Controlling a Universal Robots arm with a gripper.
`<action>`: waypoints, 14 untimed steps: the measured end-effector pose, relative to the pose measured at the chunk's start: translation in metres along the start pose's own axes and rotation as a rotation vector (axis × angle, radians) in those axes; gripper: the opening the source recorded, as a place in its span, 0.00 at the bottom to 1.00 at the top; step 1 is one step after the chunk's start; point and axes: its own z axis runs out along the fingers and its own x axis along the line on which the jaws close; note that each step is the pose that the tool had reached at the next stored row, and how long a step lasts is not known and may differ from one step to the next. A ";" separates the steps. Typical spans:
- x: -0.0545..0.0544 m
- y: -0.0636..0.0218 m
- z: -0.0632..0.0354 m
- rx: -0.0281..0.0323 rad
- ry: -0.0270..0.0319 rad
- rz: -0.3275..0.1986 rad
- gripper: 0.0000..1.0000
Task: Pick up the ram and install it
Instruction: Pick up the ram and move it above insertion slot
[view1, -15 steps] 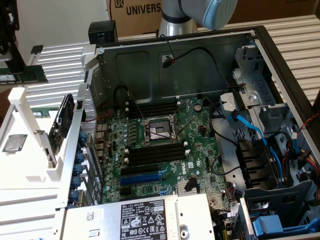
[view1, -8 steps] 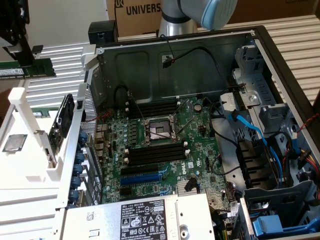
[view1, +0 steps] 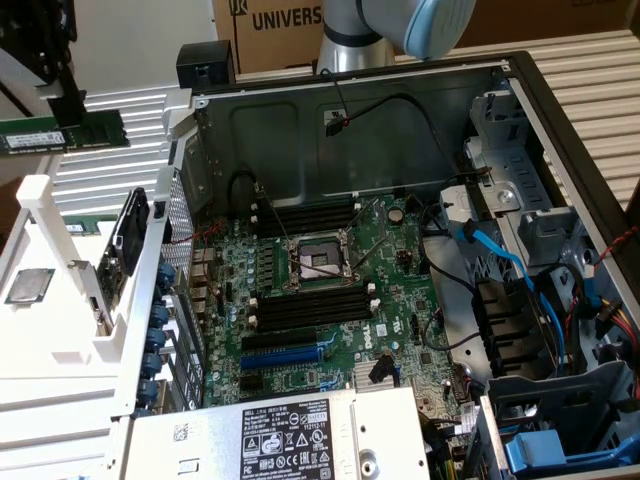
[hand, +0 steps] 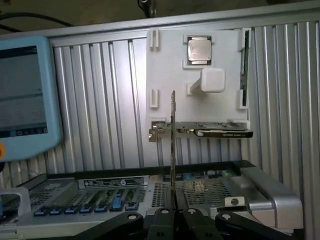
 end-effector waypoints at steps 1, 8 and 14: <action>-0.001 -0.0063 -0.0004 0.0002 -0.0006 -0.008 0.12; -0.003 -0.0348 0.0009 0.0004 -0.0009 -0.013 0.12; -0.006 -0.0587 0.0022 0.0004 -0.0009 -0.013 0.12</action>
